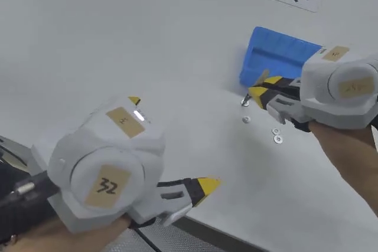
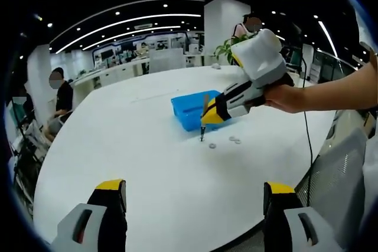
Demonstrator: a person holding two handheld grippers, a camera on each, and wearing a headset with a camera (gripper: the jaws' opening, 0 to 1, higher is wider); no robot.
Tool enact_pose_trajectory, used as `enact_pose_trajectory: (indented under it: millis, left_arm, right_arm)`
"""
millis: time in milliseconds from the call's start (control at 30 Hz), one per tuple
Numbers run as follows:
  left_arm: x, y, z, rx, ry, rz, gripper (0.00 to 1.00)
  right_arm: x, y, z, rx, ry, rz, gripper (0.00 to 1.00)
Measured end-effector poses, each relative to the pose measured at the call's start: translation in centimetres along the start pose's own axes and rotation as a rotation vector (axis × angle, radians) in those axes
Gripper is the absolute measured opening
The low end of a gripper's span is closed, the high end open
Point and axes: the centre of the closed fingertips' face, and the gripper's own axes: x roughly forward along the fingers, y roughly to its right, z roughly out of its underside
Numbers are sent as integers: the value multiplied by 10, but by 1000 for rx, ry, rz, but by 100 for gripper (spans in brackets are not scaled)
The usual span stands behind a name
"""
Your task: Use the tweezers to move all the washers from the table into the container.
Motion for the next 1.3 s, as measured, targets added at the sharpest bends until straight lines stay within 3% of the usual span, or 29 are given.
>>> enact_pose_trajectory:
  millis: [200, 467, 733, 933, 1300]
  left_arm:
    - [-2, 2, -3, -15, -5, 13, 99]
    - [-7, 1, -12, 0, 3, 1, 99]
    - [-8, 2, -15, 13, 3, 2, 99]
    - [-10, 2, -15, 1, -2, 8, 99]
    - [-12, 2, -17, -7, -3, 7, 99]
  right_arm:
    - [-2, 3, 1, 24, -9, -3, 1]
    - [-22, 16, -17, 120, 49, 2, 1]
    - [-37, 23, -29, 94, 45, 1, 1]
    - [-44, 34, -43, 64, 73, 11, 1]
    - [-38, 56, -56, 57, 100, 34, 1]
